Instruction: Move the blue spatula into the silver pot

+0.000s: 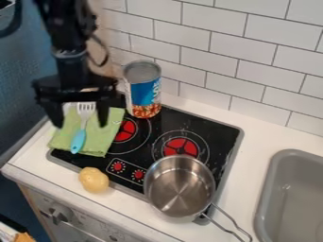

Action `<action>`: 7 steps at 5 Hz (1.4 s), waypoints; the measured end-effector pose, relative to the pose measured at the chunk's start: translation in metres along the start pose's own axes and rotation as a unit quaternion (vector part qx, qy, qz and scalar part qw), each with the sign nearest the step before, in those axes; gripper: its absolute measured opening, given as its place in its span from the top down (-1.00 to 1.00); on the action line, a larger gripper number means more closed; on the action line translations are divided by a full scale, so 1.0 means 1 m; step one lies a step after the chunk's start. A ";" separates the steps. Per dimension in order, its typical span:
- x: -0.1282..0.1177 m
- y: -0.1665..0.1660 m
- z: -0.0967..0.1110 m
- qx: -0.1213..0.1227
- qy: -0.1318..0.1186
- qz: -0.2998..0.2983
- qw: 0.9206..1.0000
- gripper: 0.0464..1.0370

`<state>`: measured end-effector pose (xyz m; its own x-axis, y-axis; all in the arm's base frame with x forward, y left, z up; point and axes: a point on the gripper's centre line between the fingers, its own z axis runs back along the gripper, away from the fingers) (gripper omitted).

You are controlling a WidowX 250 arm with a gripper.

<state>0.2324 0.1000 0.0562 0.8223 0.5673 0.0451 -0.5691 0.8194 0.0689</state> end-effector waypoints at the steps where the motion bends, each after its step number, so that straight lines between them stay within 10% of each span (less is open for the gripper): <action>1: 0.013 0.007 -0.019 0.003 -0.007 0.004 1.000 -0.93; 4: 0.038 0.039 -0.074 -0.017 -0.023 0.021 0.999 -0.93; 7: 0.043 0.014 -0.070 -0.017 -0.047 0.011 0.999 -0.89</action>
<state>0.2593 0.1416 -0.0105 0.8053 0.5764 0.1388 -0.5855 0.8100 0.0333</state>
